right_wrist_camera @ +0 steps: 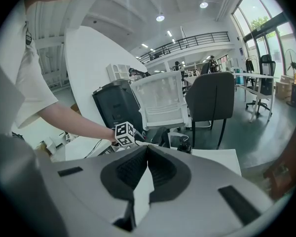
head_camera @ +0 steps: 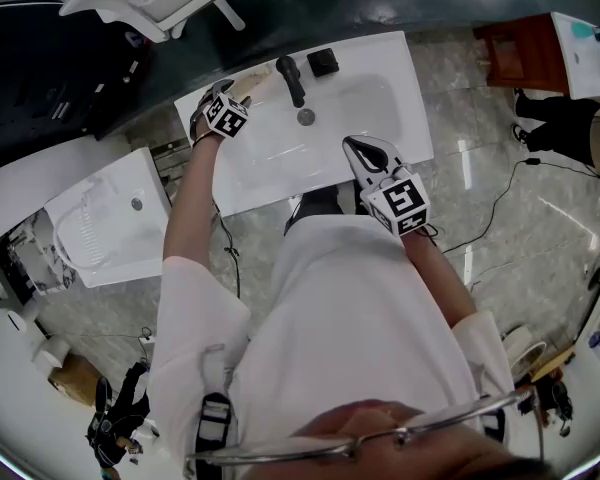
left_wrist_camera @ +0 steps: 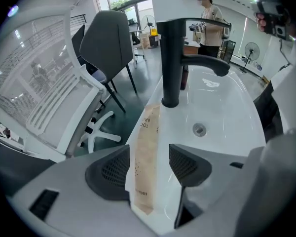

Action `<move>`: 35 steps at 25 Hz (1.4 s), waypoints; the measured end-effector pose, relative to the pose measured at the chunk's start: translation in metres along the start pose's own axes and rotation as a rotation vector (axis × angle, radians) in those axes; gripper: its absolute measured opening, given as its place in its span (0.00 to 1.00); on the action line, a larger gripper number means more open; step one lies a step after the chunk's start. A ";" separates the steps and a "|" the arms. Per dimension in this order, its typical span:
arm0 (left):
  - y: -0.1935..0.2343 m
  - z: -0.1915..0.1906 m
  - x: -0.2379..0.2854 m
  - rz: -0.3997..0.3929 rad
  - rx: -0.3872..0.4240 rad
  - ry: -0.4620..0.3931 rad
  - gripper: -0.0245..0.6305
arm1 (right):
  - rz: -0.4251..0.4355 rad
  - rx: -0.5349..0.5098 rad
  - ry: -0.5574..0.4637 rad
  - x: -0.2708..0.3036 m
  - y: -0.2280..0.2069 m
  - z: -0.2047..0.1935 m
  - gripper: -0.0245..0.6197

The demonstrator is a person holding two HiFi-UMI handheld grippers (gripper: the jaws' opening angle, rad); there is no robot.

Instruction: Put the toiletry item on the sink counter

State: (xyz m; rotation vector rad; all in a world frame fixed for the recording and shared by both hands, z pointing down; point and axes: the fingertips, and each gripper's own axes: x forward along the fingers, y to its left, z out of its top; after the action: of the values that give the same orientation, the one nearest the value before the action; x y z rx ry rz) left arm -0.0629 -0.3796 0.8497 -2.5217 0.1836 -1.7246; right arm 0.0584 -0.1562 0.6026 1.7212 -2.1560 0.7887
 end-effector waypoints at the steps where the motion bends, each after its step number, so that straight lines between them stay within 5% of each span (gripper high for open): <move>1: 0.000 0.002 -0.004 0.005 -0.002 -0.007 0.40 | 0.004 -0.005 -0.003 0.000 0.001 0.001 0.05; 20: -0.017 0.028 -0.114 0.129 -0.089 -0.171 0.40 | 0.075 -0.128 -0.069 -0.011 0.000 0.044 0.05; 28: -0.052 0.048 -0.183 0.073 -0.328 -0.316 0.40 | 0.096 -0.153 -0.060 -0.025 -0.008 0.050 0.05; 35: -0.082 0.063 -0.234 0.090 -0.411 -0.448 0.37 | 0.110 -0.189 -0.079 -0.036 -0.016 0.057 0.05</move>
State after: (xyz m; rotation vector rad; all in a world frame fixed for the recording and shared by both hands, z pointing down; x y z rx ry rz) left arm -0.0835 -0.2643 0.6220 -3.0496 0.6620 -1.1387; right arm 0.0900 -0.1610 0.5413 1.5757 -2.3124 0.5306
